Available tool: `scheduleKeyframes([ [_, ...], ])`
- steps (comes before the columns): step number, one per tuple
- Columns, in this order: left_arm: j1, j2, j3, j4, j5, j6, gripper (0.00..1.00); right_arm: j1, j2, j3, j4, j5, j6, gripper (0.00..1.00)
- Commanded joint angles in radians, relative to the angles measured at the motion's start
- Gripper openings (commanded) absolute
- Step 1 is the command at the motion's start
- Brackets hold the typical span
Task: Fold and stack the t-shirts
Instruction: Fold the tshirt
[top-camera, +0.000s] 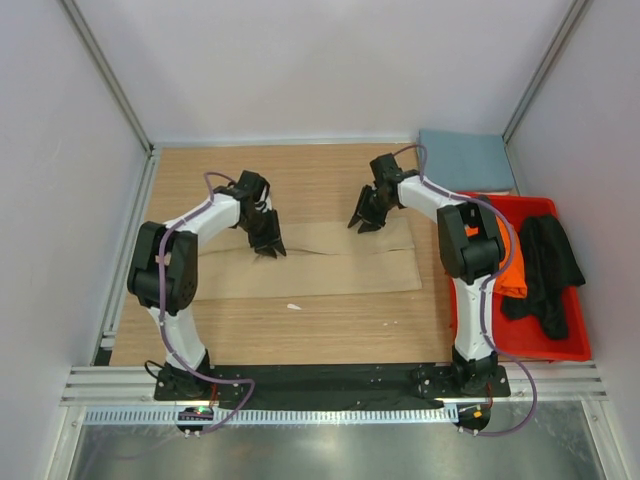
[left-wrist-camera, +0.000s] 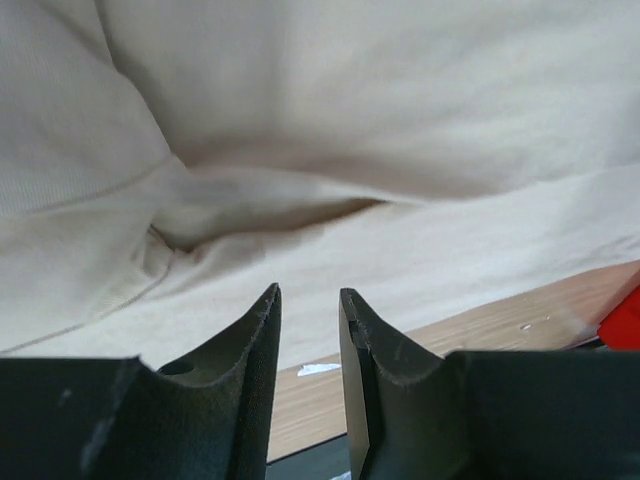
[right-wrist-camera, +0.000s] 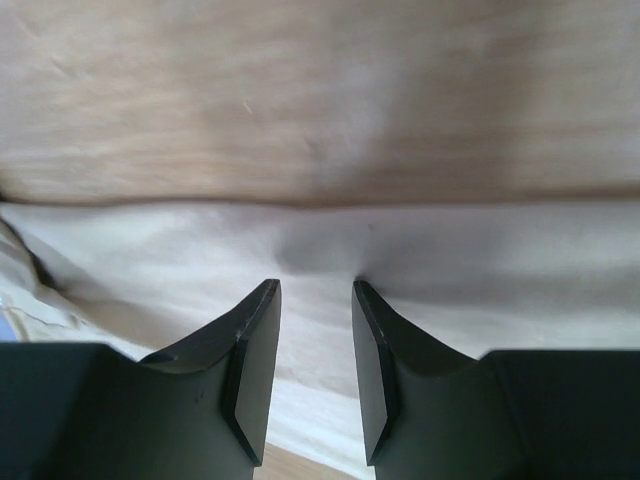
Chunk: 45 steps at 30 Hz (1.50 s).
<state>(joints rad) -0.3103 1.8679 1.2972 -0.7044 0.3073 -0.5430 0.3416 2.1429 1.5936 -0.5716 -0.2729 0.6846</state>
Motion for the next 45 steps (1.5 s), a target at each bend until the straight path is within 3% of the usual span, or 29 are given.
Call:
scheduleKeyframes([
  [1, -0.023, -0.061, -0.012, -0.012, 0.001, 0.008, 0.31, 0.013, -0.116, -0.078, 0.015, -0.029, -0.003, 0.41],
  [10, -0.021, -0.032, 0.148, -0.082, -0.115, 0.046, 0.34, 0.008, -0.193, -0.077, -0.071, 0.145, -0.132, 0.42],
  [14, -0.021, 0.01, 0.211, -0.09, -0.099, 0.04, 0.41, -0.009, -0.167, -0.015, -0.16, 0.267, -0.184, 0.46],
  [28, -0.016, 0.188, 0.214, -0.063, -0.132, 0.034, 0.33, -0.099, -0.049, -0.064, -0.145, 0.396, -0.266, 0.39],
  [30, -0.016, 0.142, 0.217, -0.07, -0.148, 0.046, 0.36, -0.101, -0.06, -0.076, -0.139, 0.405, -0.273, 0.39],
  [35, -0.01, 0.019, 0.295, -0.148, -0.223, 0.081, 0.53, -0.099, -0.084, -0.04, -0.175, 0.437, -0.289, 0.45],
  [41, 0.161, -0.015, 0.387, -0.194, -0.173, 0.112, 0.64, -0.05, -0.11, 0.107, -0.127, 0.397, -0.295, 0.61],
  [45, 0.392, -0.013, 0.35, -0.182, -0.077, 0.069, 0.64, 0.0, -0.072, 0.167, 0.054, 0.171, -0.24, 0.62],
])
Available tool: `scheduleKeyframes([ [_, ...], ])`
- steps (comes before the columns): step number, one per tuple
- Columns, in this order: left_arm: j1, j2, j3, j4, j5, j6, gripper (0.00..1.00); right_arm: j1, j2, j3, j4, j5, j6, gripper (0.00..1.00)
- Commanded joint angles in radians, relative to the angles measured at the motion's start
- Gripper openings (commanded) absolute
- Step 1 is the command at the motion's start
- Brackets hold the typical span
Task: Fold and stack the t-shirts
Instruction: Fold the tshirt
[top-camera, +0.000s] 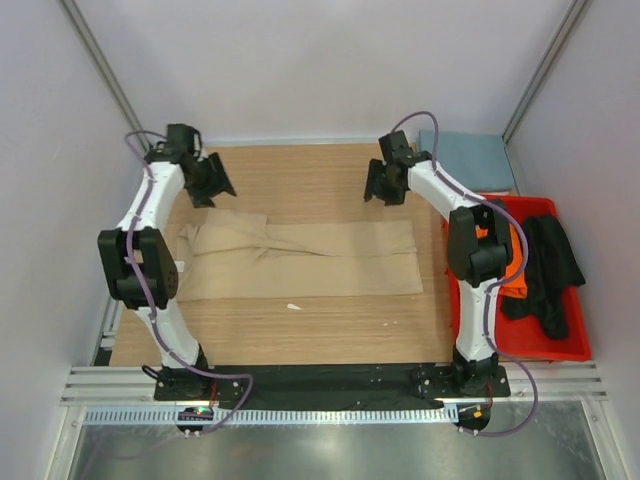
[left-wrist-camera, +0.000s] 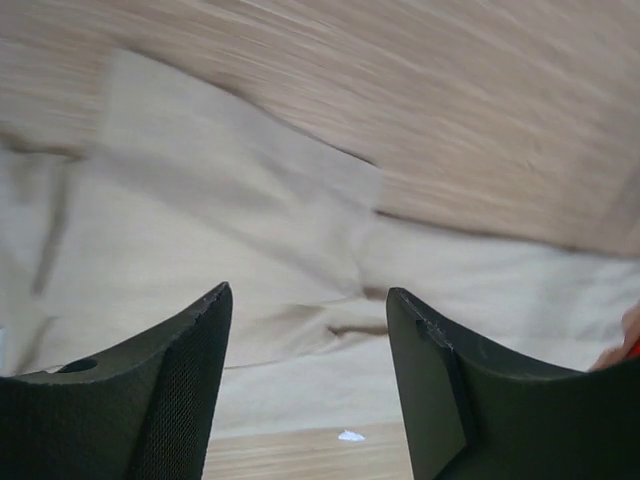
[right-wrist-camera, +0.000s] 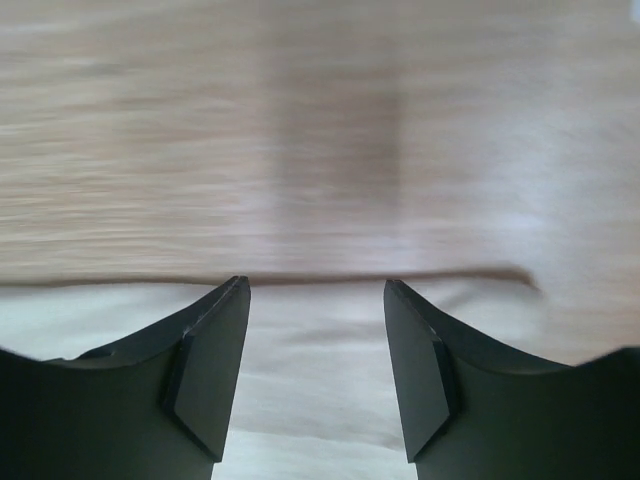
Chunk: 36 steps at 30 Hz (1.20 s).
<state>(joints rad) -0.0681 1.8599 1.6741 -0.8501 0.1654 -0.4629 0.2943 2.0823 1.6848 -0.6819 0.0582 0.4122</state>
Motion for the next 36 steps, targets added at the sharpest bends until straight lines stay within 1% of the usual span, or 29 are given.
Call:
scheduleKeyframes([
  [1, 0.184, -0.01, -0.046, -0.008, 0.089, -0.035, 0.64, 0.058, 0.036, 0.119, 0.191, -0.207, 0.052, 0.62],
  [2, 0.217, -0.028, -0.08, 0.012, 0.107, -0.045, 0.65, 0.078, 0.06, 0.14, 0.25, -0.286, 0.077, 0.61],
  [3, 0.273, -0.036, -0.094, 0.041, 0.14, -0.051, 0.65, 0.092, 0.083, 0.159, 0.283, -0.314, 0.118, 0.61],
  [5, 0.33, -0.045, -0.114, 0.062, 0.154, -0.049, 0.65, 0.135, 0.164, 0.225, 0.359, -0.381, 0.155, 0.59],
  [7, 0.353, -0.045, -0.122, 0.103, 0.196, -0.033, 0.66, 0.167, 0.221, 0.292, 0.401, -0.414, 0.204, 0.58],
  [8, 0.373, -0.03, -0.126, 0.123, 0.232, -0.014, 0.65, 0.18, 0.276, 0.311, 0.448, -0.451, 0.223, 0.56],
  [11, 0.395, 0.011, -0.111, 0.186, 0.31, -0.019, 0.65, 0.229, 0.341, 0.378, 0.508, -0.469, 0.29, 0.53],
  [13, 0.395, 0.065, -0.082, 0.223, 0.342, -0.031, 0.66, 0.258, 0.389, 0.412, 0.525, -0.478, 0.321, 0.51],
  [14, 0.393, 0.082, -0.076, 0.241, 0.35, -0.037, 0.64, 0.269, 0.403, 0.421, 0.535, -0.482, 0.324, 0.49],
  [16, 0.395, 0.122, -0.067, 0.281, 0.329, -0.042, 0.6, 0.288, 0.435, 0.444, 0.536, -0.48, 0.333, 0.48],
  [18, 0.395, 0.145, -0.063, 0.313, 0.299, -0.039, 0.58, 0.298, 0.458, 0.452, 0.55, -0.492, 0.371, 0.45],
  [21, 0.389, 0.212, -0.022, 0.313, 0.299, -0.017, 0.55, 0.31, 0.49, 0.46, 0.564, -0.509, 0.407, 0.41],
  [27, 0.366, 0.311, 0.062, 0.313, 0.295, 0.016, 0.53, 0.319, 0.51, 0.435, 0.587, -0.531, 0.468, 0.37],
  [28, 0.36, 0.321, 0.071, 0.304, 0.29, 0.021, 0.52, 0.319, 0.51, 0.418, 0.596, -0.535, 0.473, 0.36],
  [32, 0.32, 0.358, 0.093, 0.287, 0.26, 0.041, 0.5, 0.332, 0.522, 0.411, 0.608, -0.555, 0.488, 0.35],
  [36, 0.303, 0.39, 0.111, 0.26, 0.206, 0.053, 0.46, 0.338, 0.536, 0.421, 0.621, -0.567, 0.522, 0.34],
])
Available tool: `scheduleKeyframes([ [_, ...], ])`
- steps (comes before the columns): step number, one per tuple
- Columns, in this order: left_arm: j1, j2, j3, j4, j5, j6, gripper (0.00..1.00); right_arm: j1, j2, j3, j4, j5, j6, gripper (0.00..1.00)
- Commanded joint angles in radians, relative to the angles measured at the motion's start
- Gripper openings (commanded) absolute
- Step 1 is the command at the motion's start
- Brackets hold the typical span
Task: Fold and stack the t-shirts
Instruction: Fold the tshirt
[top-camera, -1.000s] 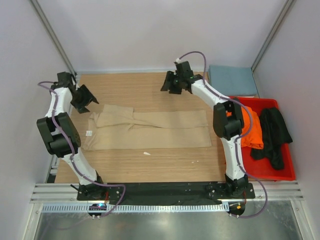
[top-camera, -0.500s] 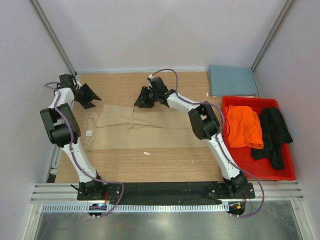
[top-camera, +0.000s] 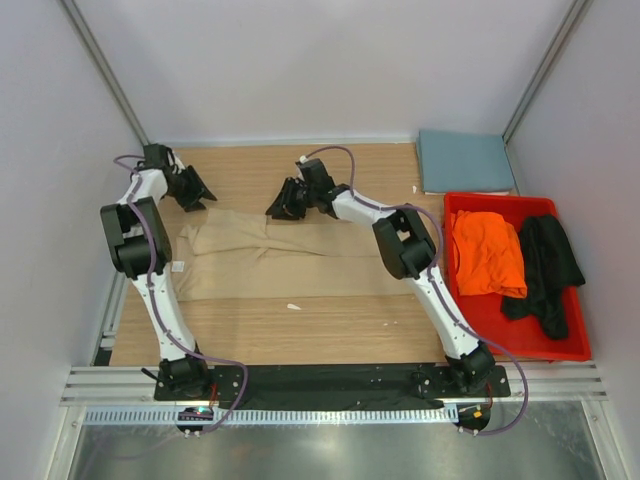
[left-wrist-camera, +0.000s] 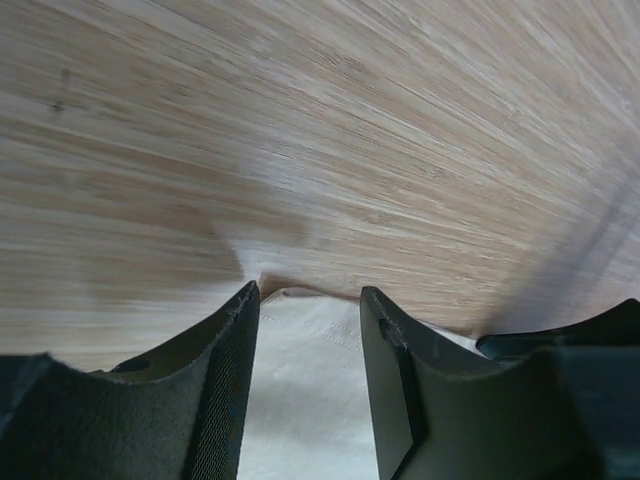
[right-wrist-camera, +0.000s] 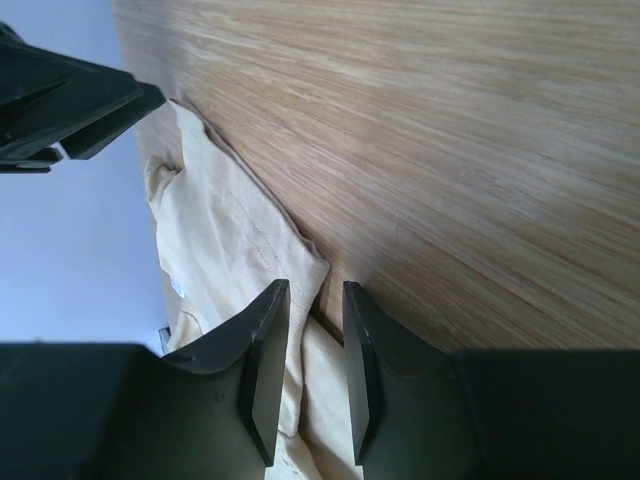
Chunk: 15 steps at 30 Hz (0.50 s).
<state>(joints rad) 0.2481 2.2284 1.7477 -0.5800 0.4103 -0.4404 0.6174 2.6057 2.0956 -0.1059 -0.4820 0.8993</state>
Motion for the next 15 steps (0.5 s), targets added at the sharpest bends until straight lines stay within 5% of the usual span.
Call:
scheduleKeyframes([
  [1, -0.016, 0.027, 0.038, -0.012, -0.042, 0.031, 0.46, 0.015, 0.014, 0.011, 0.045, -0.029, 0.041, 0.34],
  [15, -0.027, 0.066, 0.065, -0.067, -0.097, 0.06, 0.36, 0.015, 0.096, 0.102, 0.054, -0.052, 0.118, 0.29],
])
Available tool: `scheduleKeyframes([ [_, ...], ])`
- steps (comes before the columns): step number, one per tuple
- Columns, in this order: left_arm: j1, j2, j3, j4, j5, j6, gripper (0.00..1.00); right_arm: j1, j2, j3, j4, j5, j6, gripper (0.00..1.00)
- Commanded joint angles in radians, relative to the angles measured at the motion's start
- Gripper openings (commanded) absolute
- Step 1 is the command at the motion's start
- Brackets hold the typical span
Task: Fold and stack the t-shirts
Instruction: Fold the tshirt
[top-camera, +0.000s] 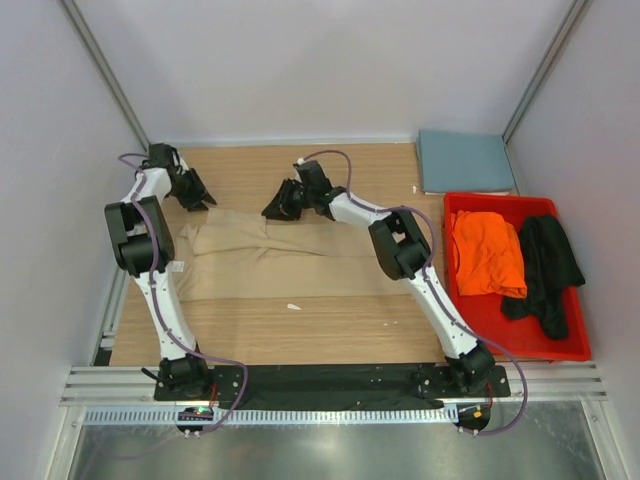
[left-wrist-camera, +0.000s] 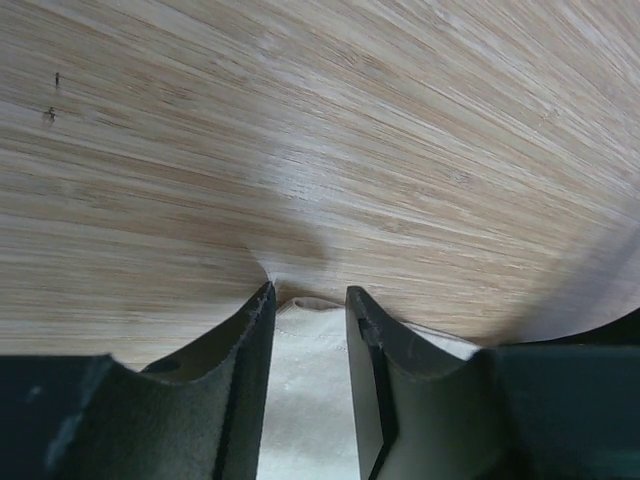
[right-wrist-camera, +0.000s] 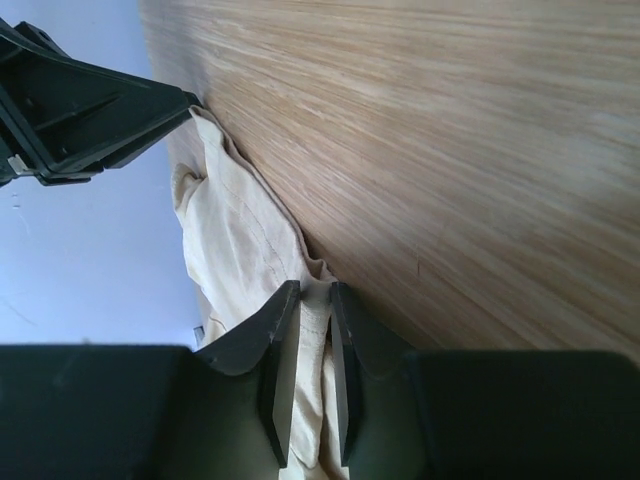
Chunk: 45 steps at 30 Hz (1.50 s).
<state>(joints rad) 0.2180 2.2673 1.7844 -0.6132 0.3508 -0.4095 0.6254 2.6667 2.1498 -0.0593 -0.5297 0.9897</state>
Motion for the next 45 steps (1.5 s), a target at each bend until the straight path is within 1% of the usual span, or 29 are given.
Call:
scheduleKeyframes([
  [1, 0.003, 0.032, 0.033, -0.039, -0.033, 0.029, 0.35, 0.007, 0.045, 0.057, 0.007, -0.013, 0.032, 0.25],
  [4, 0.003, 0.047, 0.047, -0.048, -0.016, 0.026, 0.29, 0.005, 0.053, 0.07, 0.018, -0.019, 0.052, 0.21],
  [5, 0.003, 0.057, 0.056, -0.049, -0.01, 0.021, 0.22, 0.007, 0.053, 0.074, 0.022, -0.023, 0.056, 0.2],
  [7, 0.003, 0.064, 0.066, -0.049, 0.022, 0.015, 0.16, 0.007, 0.056, 0.085, 0.027, -0.027, 0.067, 0.15],
  [8, 0.001, 0.069, 0.075, -0.052, 0.033, 0.011, 0.06, 0.007, 0.059, 0.099, 0.026, -0.033, 0.066, 0.14],
  [9, 0.001, 0.067, 0.088, -0.053, 0.043, 0.009, 0.01, 0.007, 0.059, 0.105, 0.026, -0.038, 0.07, 0.09],
  [11, 0.001, 0.06, 0.101, -0.062, 0.051, -0.006, 0.0, 0.007, 0.052, 0.117, 0.029, -0.052, 0.081, 0.06],
  [14, 0.001, -0.004, 0.096, -0.062, 0.04, -0.021, 0.0, 0.005, 0.027, 0.125, 0.033, -0.073, 0.089, 0.02],
  [16, 0.001, -0.064, 0.083, -0.062, 0.033, -0.034, 0.0, 0.005, -0.011, 0.116, 0.021, -0.093, 0.083, 0.02],
  [21, 0.001, -0.187, 0.017, -0.08, 0.033, -0.045, 0.0, 0.003, -0.115, 0.026, 0.016, -0.121, 0.105, 0.02],
  [25, 0.003, -0.262, -0.052, -0.091, 0.028, -0.035, 0.0, 0.014, -0.155, -0.013, 0.03, -0.133, 0.135, 0.02],
  [28, 0.001, -0.291, -0.075, -0.134, 0.02, -0.028, 0.0, 0.02, -0.182, -0.053, 0.03, -0.135, 0.145, 0.02],
  [32, 0.001, -0.354, -0.124, -0.169, 0.03, -0.029, 0.0, 0.036, -0.269, -0.189, 0.049, -0.138, 0.144, 0.02],
  [35, 0.001, -0.397, -0.207, -0.195, 0.008, -0.049, 0.0, 0.046, -0.307, -0.283, 0.093, -0.138, 0.148, 0.01],
  [39, 0.001, -0.503, -0.342, -0.204, -0.033, -0.051, 0.0, 0.074, -0.353, -0.36, 0.122, -0.142, 0.148, 0.01],
  [45, 0.001, -0.575, -0.39, -0.252, -0.092, -0.022, 0.0, 0.1, -0.372, -0.419, 0.138, -0.139, 0.139, 0.01],
])
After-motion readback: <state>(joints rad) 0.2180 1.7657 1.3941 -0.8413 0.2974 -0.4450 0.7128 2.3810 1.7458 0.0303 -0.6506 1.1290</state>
